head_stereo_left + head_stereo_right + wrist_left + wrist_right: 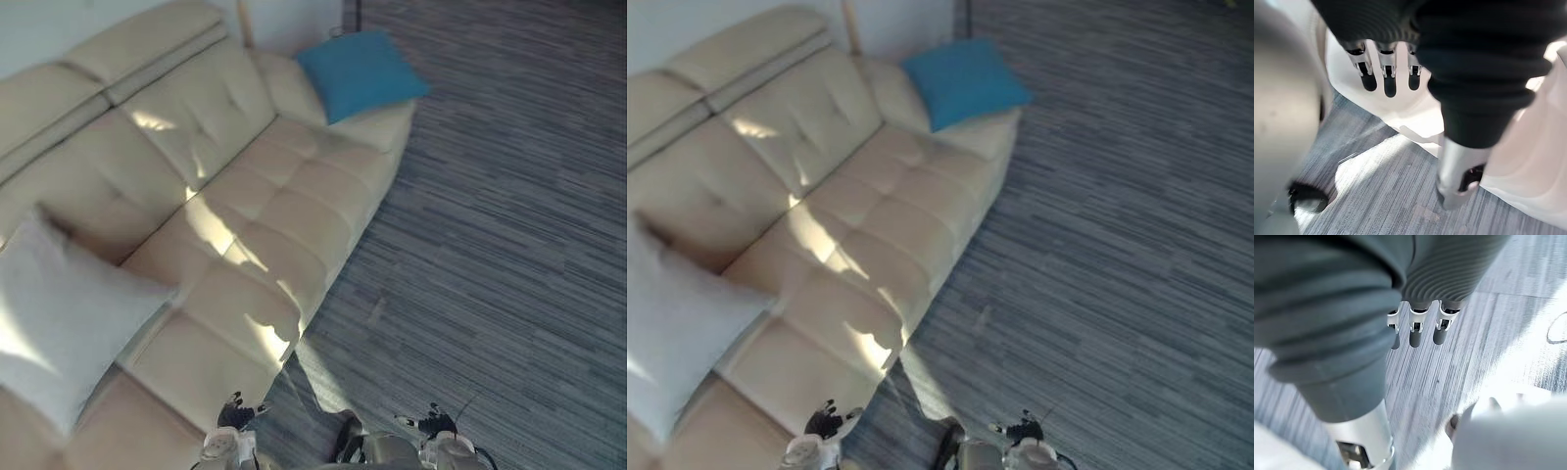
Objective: Pick up cushions and gather them together orderly.
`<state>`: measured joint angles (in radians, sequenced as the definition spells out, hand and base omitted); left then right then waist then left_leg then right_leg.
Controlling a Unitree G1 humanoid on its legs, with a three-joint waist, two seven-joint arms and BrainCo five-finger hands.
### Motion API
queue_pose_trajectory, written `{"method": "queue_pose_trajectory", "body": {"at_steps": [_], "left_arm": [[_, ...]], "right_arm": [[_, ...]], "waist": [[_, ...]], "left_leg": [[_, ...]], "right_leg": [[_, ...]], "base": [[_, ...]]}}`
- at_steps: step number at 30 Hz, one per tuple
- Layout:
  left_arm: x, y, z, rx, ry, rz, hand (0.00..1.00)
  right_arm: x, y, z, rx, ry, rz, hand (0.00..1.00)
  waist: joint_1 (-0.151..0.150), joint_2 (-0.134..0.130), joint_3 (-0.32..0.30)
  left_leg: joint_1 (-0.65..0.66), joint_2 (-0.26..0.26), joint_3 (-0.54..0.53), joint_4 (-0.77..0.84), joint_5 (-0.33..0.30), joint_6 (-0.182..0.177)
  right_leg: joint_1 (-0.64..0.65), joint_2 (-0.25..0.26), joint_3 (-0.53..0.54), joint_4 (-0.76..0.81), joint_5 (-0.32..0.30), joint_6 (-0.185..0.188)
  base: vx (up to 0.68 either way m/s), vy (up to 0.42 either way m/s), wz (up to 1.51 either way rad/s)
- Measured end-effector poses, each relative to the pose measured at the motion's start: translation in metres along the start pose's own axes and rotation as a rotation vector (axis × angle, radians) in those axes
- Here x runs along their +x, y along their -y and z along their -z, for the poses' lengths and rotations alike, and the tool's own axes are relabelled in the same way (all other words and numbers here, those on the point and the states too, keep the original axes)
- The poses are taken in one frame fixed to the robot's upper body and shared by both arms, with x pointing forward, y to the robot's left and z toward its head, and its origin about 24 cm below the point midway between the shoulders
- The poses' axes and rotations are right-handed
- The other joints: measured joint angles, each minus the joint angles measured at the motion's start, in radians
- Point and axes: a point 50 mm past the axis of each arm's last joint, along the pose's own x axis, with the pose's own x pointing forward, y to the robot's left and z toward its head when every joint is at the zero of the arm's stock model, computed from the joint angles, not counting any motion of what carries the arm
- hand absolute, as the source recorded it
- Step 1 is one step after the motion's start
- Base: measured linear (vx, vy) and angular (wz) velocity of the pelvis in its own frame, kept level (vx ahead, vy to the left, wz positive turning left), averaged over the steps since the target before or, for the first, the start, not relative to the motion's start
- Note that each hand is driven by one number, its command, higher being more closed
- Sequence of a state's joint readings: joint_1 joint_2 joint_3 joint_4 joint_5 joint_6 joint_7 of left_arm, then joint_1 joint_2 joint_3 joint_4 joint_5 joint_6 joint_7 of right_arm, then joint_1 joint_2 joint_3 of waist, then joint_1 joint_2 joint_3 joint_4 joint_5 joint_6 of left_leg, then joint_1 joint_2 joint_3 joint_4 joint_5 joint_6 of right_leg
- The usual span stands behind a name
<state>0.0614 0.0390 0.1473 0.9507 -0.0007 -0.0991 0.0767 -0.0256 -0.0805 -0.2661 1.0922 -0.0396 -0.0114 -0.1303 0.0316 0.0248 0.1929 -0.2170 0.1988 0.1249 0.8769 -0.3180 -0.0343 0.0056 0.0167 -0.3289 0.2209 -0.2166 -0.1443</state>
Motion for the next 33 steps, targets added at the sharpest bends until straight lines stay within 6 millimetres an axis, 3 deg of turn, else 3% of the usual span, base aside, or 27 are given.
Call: {"method": "queue_pose_trajectory", "body": {"at_steps": [1, 2, 3, 5, 6, 8, 10, 11, 12, 13, 14, 15, 16, 19, 20, 21, 22, 23, 24, 25, 26, 27, 28, 29, 30, 33], "left_arm": [[0.000, 0.001, -0.006, -0.008, 0.030, 0.001, 0.00], [0.000, 0.001, -0.007, -0.008, 0.032, 0.001, 0.00], [0.000, 0.004, -0.010, -0.018, 0.046, 0.006, 0.00], [0.000, 0.005, -0.011, -0.039, 0.050, 0.000, 0.00], [0.000, 0.006, -0.011, -0.043, 0.052, 0.000, 0.00], [0.000, 0.004, -0.012, -0.046, 0.058, -0.005, 0.00], [-0.002, 0.000, -0.010, -0.051, 0.062, -0.018, 0.00], [-0.002, -0.002, -0.011, -0.051, 0.065, -0.028, 0.00], [-0.002, -0.002, -0.010, -0.046, 0.055, -0.026, 0.00], [-0.002, -0.002, -0.010, -0.044, 0.053, -0.026, 0.00], [-0.002, -0.003, -0.005, -0.036, 0.027, -0.027, 0.00], [-0.002, -0.004, -0.001, -0.032, 0.003, -0.032, 0.00], [-0.001, -0.003, 0.000, -0.031, 0.001, -0.033, 0.00], [0.000, -0.001, 0.001, -0.032, -0.016, -0.033, 0.00], [-0.001, -0.001, 0.005, -0.030, -0.030, -0.037, 0.00], [-0.002, -0.004, 0.009, -0.034, -0.041, -0.044, 0.00], [-0.002, -0.004, 0.010, -0.033, -0.043, -0.047, 0.00], [-0.004, -0.006, 0.014, -0.032, -0.056, -0.053, 0.00], [-0.004, -0.001, 0.016, -0.053, -0.065, -0.049, 0.00], [-0.005, 0.004, 0.017, -0.082, -0.070, -0.046, 0.00], [-0.005, 0.006, 0.017, -0.093, -0.069, -0.045, 0.00], [-0.005, 0.010, 0.013, -0.134, -0.060, -0.049, 0.00], [-0.005, 0.009, 0.012, -0.139, -0.050, -0.056, 0.00], [-0.005, 0.007, 0.010, -0.134, -0.044, -0.058, 0.00], [-0.004, 0.003, 0.006, -0.126, -0.024, -0.064, 0.00], [-0.002, 0.000, -0.004, -0.111, 0.019, -0.062, 0.00]], "right_arm": [[0.000, 0.001, 0.001, 0.010, -0.005, 0.009, 0.00], [0.000, 0.001, 0.001, 0.011, -0.004, 0.009, 0.00], [0.000, 0.000, -0.002, 0.019, 0.008, 0.009, 0.00], [0.000, -0.002, -0.003, 0.045, 0.013, 0.013, 0.00], [-0.001, -0.005, 0.000, 0.081, 0.002, 0.020, 0.00], [-0.004, -0.013, 0.005, 0.095, -0.012, 0.009, 0.00], [-0.009, -0.024, 0.011, 0.116, -0.011, -0.015, 0.00], [-0.012, -0.031, 0.011, 0.128, -0.003, -0.033, 0.00], [-0.012, -0.032, 0.006, 0.134, 0.021, -0.037, 0.00], [-0.012, -0.031, 0.006, 0.134, 0.024, -0.037, 0.00], [-0.011, -0.028, 0.002, 0.138, 0.041, -0.031, 0.00], [-0.010, -0.026, 0.002, 0.137, 0.047, -0.026, 0.00], [-0.010, -0.026, 0.001, 0.137, 0.048, -0.026, 0.00], [-0.008, -0.021, -0.006, 0.126, 0.065, -0.025, 0.00], [-0.006, -0.018, -0.008, 0.119, 0.067, -0.020, 0.00], [-0.005, -0.016, -0.006, 0.120, 0.054, -0.015, 0.00], [-0.005, -0.015, -0.004, 0.128, 0.050, -0.011, 0.00], [-0.005, -0.012, -0.001, 0.158, 0.038, 0.000, 0.00], [-0.004, -0.008, -0.005, 0.159, 0.046, 0.010, 0.00], [-0.004, -0.008, -0.007, 0.157, 0.056, 0.010, 0.00], [-0.004, -0.008, -0.009, 0.154, 0.062, 0.007, 0.00], [-0.004, -0.006, -0.014, 0.148, 0.082, 0.011, 0.00], [-0.004, -0.008, -0.011, 0.153, 0.072, 0.012, 0.00], [-0.004, -0.010, -0.011, 0.157, 0.069, 0.009, 0.00], [-0.006, -0.017, -0.009, 0.169, 0.064, -0.004, 0.00], [-0.007, -0.021, -0.003, 0.179, 0.044, -0.006, 0.00]], "waist": [[0.033, -0.001, 0.002], [0.034, -0.002, 0.002], [0.039, -0.004, 0.007], [0.047, -0.004, 0.009], [0.057, -0.004, 0.009], [0.083, -0.011, -0.006], [0.091, -0.052, -0.029], [0.092, -0.068, -0.026], [0.090, -0.058, -0.016], [0.090, -0.056, -0.015], [0.079, -0.050, -0.011], [0.070, -0.049, -0.011], [0.068, -0.049, -0.011], [0.053, -0.036, -0.003], [0.045, -0.031, 0.000], [0.030, -0.032, 0.000], [0.026, -0.036, -0.002], [0.019, -0.039, -0.006], [0.022, 0.003, -0.018], [0.026, 0.024, -0.029], [0.024, 0.033, -0.024], [0.025, 0.052, -0.009], [0.033, 0.051, -0.003], [0.034, 0.052, -0.003], [0.040, 0.027, 0.011], [0.044, -0.002, 0.009]], "left_leg": [[-0.055, -0.092, -0.081, -0.116, -0.006, -0.001], [-0.061, -0.102, -0.088, -0.131, -0.006, -0.001], [-0.094, -0.163, -0.152, -0.269, 0.003, -0.014], [-0.113, -0.201, -0.208, -0.423, 0.045, -0.026], [-0.111, -0.209, -0.231, -0.517, 0.105, -0.024], [-0.092, -0.201, -0.193, -0.480, 0.173, -0.006], [-0.090, -0.193, -0.108, -0.416, 0.130, 0.004], [-0.049, -0.189, -0.064, -0.392, 0.087, 0.016], [0.026, -0.185, -0.027, -0.386, 0.033, 0.038], [0.033, -0.185, -0.024, -0.386, 0.028, 0.040], [0.115, -0.190, -0.012, -0.401, 0.001, 0.048], [0.196, -0.192, -0.008, -0.445, -0.007, 0.051], [0.219, -0.192, -0.011, -0.464, -0.007, 0.051], [0.342, -0.170, -0.056, -0.588, -0.007, 0.052], [0.379, -0.160, -0.083, -0.622, -0.007, 0.051], [0.412, -0.157, -0.124, -0.635, -0.011, 0.043], [0.421, -0.159, -0.140, -0.633, -0.015, 0.038], [0.450, -0.156, -0.194, -0.618, -0.029, 0.015], [0.446, -0.124, -0.223, -0.567, -0.027, 0.006], [0.375, -0.113, -0.234, -0.417, 0.004, -0.002], [0.343, -0.112, -0.235, -0.348, 0.023, -0.006], [0.224, -0.096, -0.215, -0.086, 0.161, -0.018], [0.150, -0.058, -0.176, 0.094, 0.159, -0.038], [0.133, -0.048, -0.156, 0.130, 0.143, -0.042], [0.087, -0.028, -0.096, 0.167, 0.099, -0.031], [-0.055, -0.007, 0.044, 0.043, 0.023, 0.005]], "right_leg": [[0.005, 0.008, 0.080, -0.002, -0.004, 0.007], [0.008, 0.008, 0.089, -0.002, -0.005, 0.008], [0.029, 0.009, 0.144, -0.019, -0.007, 0.021], [0.055, 0.015, 0.213, -0.040, -0.017, 0.036], [0.084, 0.022, 0.264, -0.054, -0.030, 0.065], [0.104, 0.019, 0.344, -0.047, -0.074, 0.081], [0.096, -0.012, 0.372, 0.034, -0.130, 0.133], [0.049, -0.038, 0.358, 0.184, -0.147, 0.175], [-0.056, -0.070, 0.313, 0.469, -0.114, 0.264], [-0.066, -0.074, 0.308, 0.496, -0.109, 0.272], [-0.131, -0.112, 0.244, 0.670, -0.112, 0.262], [-0.169, -0.136, 0.177, 0.720, -0.131, 0.227], [-0.183, -0.139, 0.156, 0.716, -0.134, 0.222], [-0.289, -0.101, 0.094, 0.469, -0.141, 0.175], [-0.334, -0.077, 0.111, 0.344, -0.080, 0.167], [-0.350, -0.059, 0.154, 0.213, 0.030, 0.158], [-0.351, -0.058, 0.165, 0.169, 0.075, 0.154], [-0.340, -0.056, 0.181, 0.176, 0.180, 0.109], [-0.325, -0.041, 0.148, 0.207, 0.145, 0.097], [-0.304, -0.035, 0.119, 0.212, 0.092, 0.089], [-0.289, -0.034, 0.110, 0.208, 0.081, 0.087], [-0.219, -0.023, 0.091, 0.166, 0.059, 0.073], [-0.141, -0.002, 0.089, 0.112, 0.058, 0.069], [-0.110, -0.001, 0.088, 0.098, 0.058, 0.067], [-0.019, -0.002, 0.082, 0.051, 0.055, 0.063], [0.132, -0.010, 0.047, -0.099, 0.049, 0.068]], "base": [[0.28, 0.049, -1.65], [0.31, 0.087, -1.52], [0.18, 0.049, -0.81], [0.32, 0.106, -1.18], [0.46, 0.166, -1.16], [0.53, 0.193, -1.23], [0.55, 0.165, -1.19], [0.64, 0.189, -1.28], [0.52, 0.160, -1.13], [0.51, 0.181, -0.86], [0.42, 0.107, -0.32], [0.52, 0.112, -0.24], [0.64, 0.041, 0.16], [0.54, -0.030, 0.49], [0.57, -0.125, 0.77], [0.69, -0.171, 0.84], [0.70, -0.267, 0.98], [0.60, -0.262, 0.71], [0.70, -0.338, 0.77], [0.47, -0.211, 0.44], [0.54, -0.276, 0.57], [0.52, -0.221, 0.37], [0.62, -0.250, 0.27], [0.49, -0.169, 0.09], [0.38, -0.146, 0.14], [0.42, -0.152, 0.33]]}}
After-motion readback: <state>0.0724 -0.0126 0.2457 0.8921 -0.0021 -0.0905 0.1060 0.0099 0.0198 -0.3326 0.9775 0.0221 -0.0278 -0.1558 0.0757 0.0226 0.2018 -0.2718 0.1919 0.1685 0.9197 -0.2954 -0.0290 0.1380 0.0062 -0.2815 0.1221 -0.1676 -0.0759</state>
